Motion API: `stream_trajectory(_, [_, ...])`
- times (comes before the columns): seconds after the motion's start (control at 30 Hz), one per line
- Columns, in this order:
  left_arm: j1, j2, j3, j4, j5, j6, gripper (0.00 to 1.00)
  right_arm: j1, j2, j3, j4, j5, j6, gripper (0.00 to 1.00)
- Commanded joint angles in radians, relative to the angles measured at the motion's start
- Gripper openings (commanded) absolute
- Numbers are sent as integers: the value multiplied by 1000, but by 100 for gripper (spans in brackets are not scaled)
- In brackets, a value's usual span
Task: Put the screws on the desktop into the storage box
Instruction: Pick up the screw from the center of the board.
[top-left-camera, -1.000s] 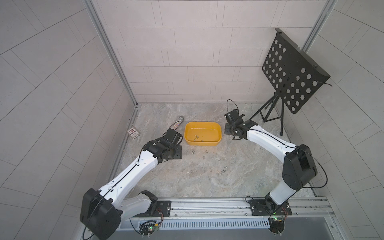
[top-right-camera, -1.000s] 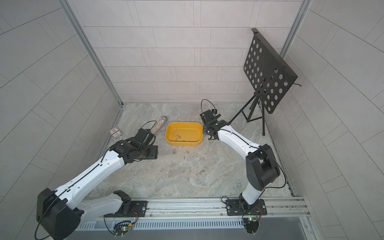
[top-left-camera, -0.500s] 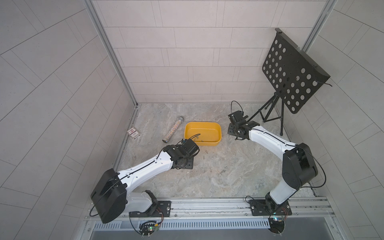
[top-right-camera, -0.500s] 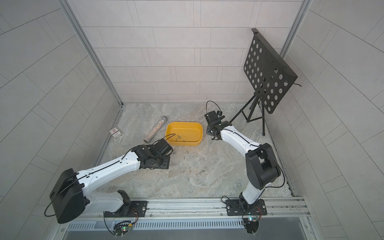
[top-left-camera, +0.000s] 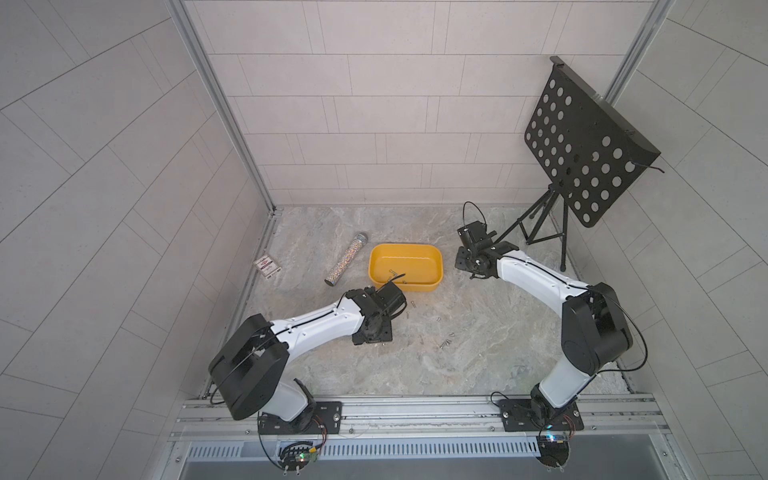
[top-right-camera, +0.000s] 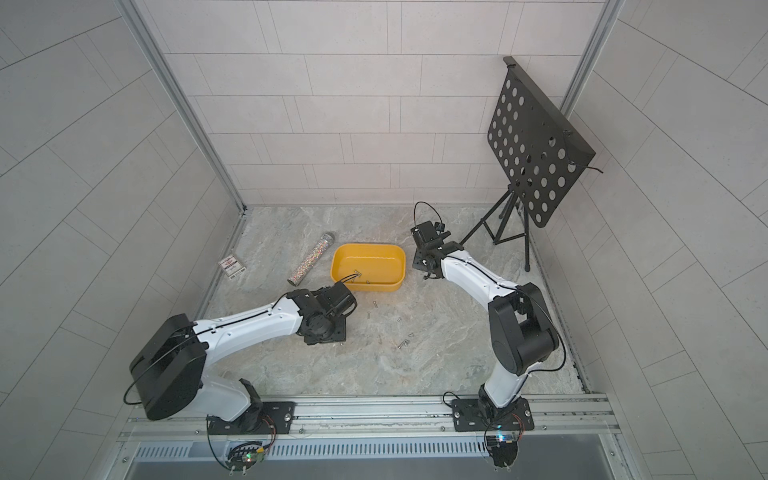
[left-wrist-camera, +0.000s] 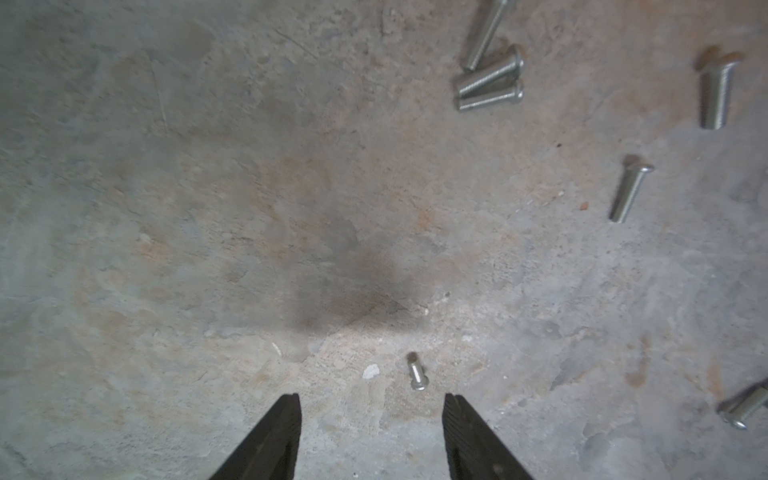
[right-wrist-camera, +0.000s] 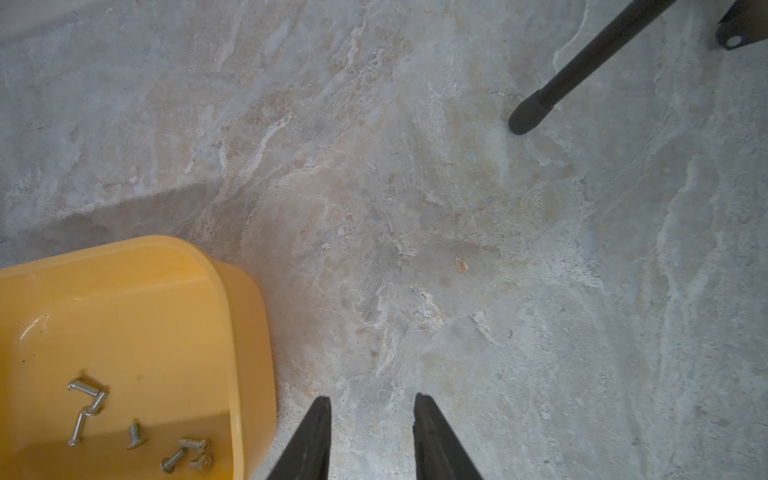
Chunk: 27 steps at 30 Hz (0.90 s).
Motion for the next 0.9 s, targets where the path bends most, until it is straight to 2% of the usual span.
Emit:
stream_trajectory(0.0, [-8, 42, 26, 17, 26, -28, 60, -8, 7, -14, 0, -1, -2, 38])
stream_trajectory(0.4, [-27, 121, 48, 17, 28, -29, 46, -18, 7, -26, 19, -21, -2, 39])
stream_trajectory(0.87, [-48, 178, 55, 32, 32, -30, 33, -20, 14, -29, 23, -25, 1, 39])
